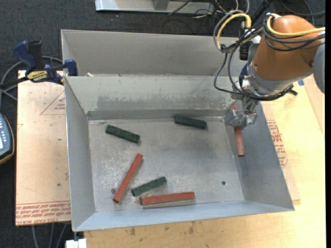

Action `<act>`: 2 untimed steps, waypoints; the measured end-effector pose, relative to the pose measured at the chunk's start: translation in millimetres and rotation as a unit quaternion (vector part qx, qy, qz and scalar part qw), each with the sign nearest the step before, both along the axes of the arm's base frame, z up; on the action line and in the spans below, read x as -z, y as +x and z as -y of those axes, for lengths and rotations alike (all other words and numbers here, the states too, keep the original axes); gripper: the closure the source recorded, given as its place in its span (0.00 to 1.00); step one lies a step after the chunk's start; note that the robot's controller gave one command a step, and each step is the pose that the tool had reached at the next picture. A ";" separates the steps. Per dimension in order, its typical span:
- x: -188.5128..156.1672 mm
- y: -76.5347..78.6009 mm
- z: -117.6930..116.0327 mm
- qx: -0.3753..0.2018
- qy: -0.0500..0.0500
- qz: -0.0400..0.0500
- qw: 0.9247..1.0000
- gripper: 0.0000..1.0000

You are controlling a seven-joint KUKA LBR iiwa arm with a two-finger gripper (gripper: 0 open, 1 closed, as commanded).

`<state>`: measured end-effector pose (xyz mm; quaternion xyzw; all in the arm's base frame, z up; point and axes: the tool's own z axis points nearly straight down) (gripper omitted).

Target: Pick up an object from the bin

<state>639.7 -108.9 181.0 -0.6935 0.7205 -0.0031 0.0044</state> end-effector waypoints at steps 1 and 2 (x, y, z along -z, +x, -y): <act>-68.2 -10.2 -9.1 -0.007 0.000 0.000 1.000 1.00; -169.9 -17.9 -4.3 -0.119 -0.001 -0.001 0.993 1.00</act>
Offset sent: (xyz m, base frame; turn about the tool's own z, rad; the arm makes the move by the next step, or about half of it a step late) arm -0.0121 0.0077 0.0635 -0.0168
